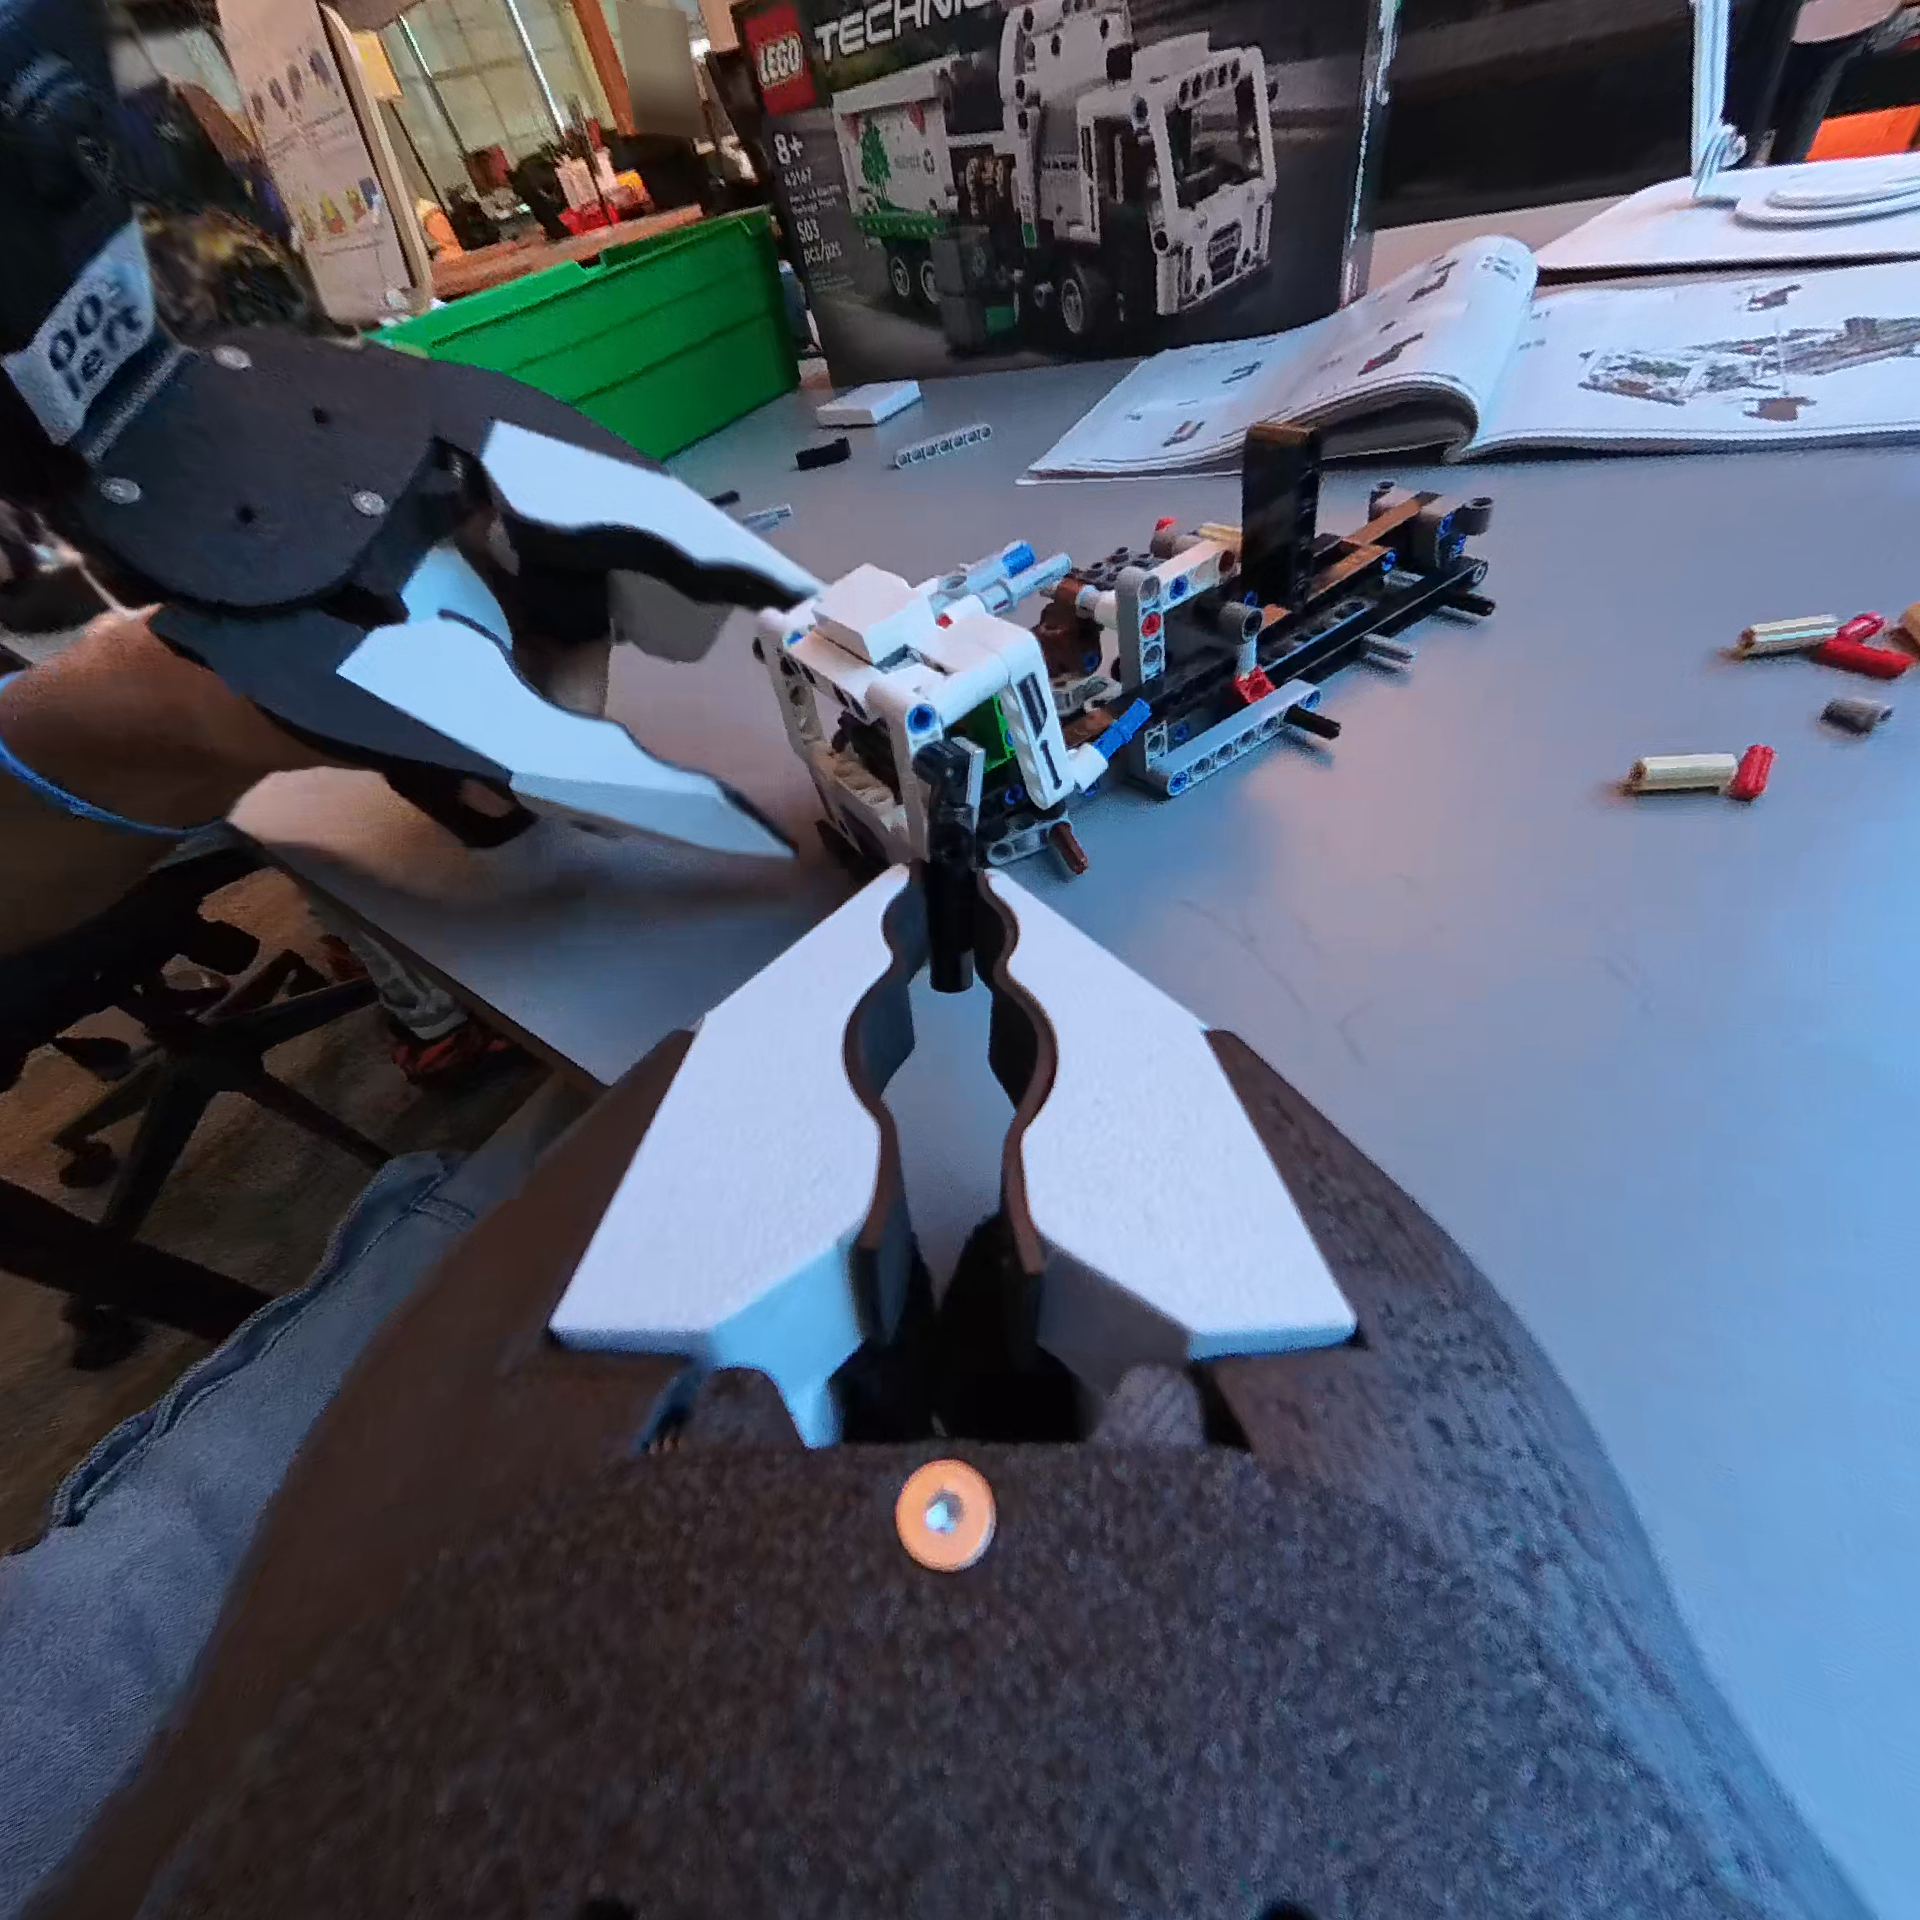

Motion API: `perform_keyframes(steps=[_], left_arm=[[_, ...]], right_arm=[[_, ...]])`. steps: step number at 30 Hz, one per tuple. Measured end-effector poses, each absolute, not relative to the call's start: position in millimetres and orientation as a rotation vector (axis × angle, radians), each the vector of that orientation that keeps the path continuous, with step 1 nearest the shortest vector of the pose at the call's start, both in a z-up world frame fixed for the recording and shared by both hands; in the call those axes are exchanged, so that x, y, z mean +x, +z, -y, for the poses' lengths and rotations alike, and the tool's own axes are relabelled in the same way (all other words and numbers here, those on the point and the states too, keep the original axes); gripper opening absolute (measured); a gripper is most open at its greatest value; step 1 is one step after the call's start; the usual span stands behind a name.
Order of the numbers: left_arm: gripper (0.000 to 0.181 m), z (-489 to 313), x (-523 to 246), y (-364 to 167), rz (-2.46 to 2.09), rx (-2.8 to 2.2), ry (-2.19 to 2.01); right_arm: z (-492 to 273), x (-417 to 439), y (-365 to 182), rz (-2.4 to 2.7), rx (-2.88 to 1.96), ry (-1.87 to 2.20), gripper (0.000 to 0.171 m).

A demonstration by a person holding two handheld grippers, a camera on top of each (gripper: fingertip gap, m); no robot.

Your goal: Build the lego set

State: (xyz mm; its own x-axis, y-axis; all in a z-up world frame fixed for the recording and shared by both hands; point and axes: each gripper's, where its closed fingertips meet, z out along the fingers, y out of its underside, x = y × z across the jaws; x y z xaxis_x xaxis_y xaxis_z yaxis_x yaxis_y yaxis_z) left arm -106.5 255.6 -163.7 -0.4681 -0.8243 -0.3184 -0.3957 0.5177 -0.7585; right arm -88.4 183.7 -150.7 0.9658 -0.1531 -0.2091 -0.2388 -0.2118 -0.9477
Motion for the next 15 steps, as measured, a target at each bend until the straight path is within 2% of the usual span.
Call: perform_keyframes(steps=[5,9,13,15], left_arm=[[0.063,-257,-101,-115,-1.951,-0.7,-0.579],[0.059,-250,-97,-132,-2.213,-0.558,-0.442],[0.04,-245,-87,-136,-2.404,-0.499,-0.431],[0.05,-248,-89,-148,-2.559,-0.556,-0.383]], right_arm=[[-183,-90,-151,-0.267,-1.785,0.065,0.006],[-183,-93,-150,-0.244,-1.782,0.073,0.006],[-185,-96,-150,-0.23,-1.775,0.083,0.006],[-186,-97,-150,-0.222,-1.78,0.084,0.006]])
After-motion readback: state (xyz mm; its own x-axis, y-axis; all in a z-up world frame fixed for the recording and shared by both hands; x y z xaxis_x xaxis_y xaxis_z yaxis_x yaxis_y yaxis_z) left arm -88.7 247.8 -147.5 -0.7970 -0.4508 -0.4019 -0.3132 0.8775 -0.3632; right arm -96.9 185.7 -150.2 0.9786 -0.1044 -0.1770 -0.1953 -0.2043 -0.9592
